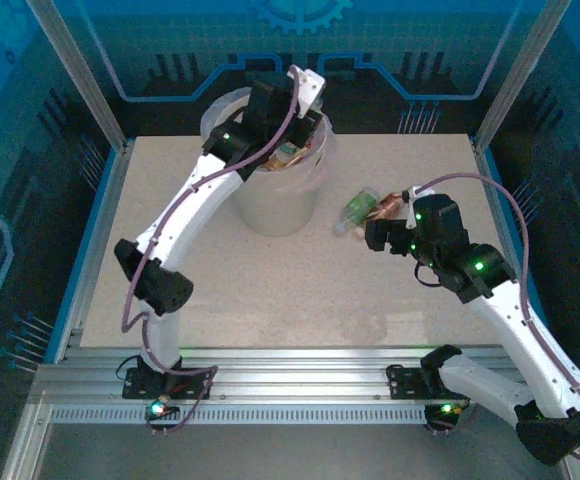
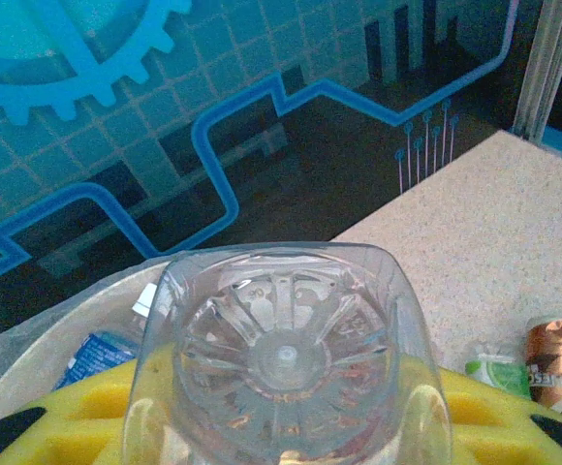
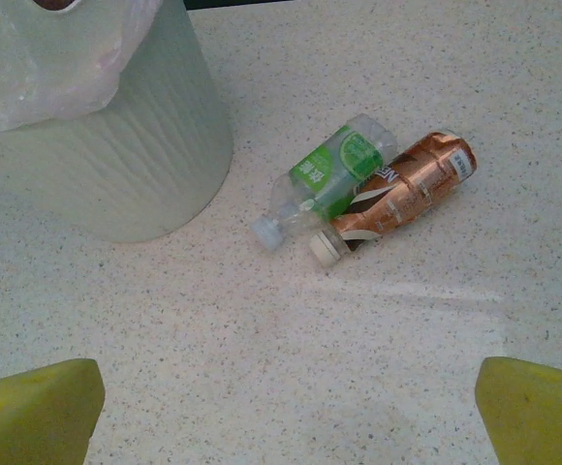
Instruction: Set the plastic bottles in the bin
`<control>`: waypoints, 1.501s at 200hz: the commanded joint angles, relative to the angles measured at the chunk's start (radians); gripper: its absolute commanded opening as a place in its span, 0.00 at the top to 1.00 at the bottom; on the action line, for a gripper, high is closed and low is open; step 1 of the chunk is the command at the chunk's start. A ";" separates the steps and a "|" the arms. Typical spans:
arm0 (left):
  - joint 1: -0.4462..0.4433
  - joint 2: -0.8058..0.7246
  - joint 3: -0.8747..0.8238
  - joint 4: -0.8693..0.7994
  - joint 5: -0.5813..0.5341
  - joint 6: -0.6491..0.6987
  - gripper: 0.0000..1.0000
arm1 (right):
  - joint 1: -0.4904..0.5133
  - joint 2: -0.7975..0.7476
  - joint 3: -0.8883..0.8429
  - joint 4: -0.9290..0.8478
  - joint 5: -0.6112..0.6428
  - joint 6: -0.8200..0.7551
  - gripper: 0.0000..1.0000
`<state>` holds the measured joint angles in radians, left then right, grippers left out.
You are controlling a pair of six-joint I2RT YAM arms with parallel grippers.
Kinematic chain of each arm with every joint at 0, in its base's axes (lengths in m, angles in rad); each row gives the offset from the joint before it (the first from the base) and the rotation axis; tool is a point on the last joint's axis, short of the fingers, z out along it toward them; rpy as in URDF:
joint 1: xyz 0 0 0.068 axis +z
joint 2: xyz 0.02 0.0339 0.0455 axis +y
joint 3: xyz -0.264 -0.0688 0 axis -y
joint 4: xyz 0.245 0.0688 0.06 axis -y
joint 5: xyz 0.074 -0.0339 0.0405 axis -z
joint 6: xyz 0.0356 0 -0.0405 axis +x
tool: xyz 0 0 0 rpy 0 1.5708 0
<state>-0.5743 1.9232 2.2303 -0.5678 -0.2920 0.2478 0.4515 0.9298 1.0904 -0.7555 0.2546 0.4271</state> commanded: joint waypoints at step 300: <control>0.157 0.004 -0.462 0.635 0.182 -0.302 0.61 | -0.024 0.030 -0.059 0.024 -0.057 0.003 0.00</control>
<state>-0.4149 1.9423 1.8141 0.1158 -0.1413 -0.0517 0.4427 0.9527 1.0439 -0.7467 0.2173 0.4267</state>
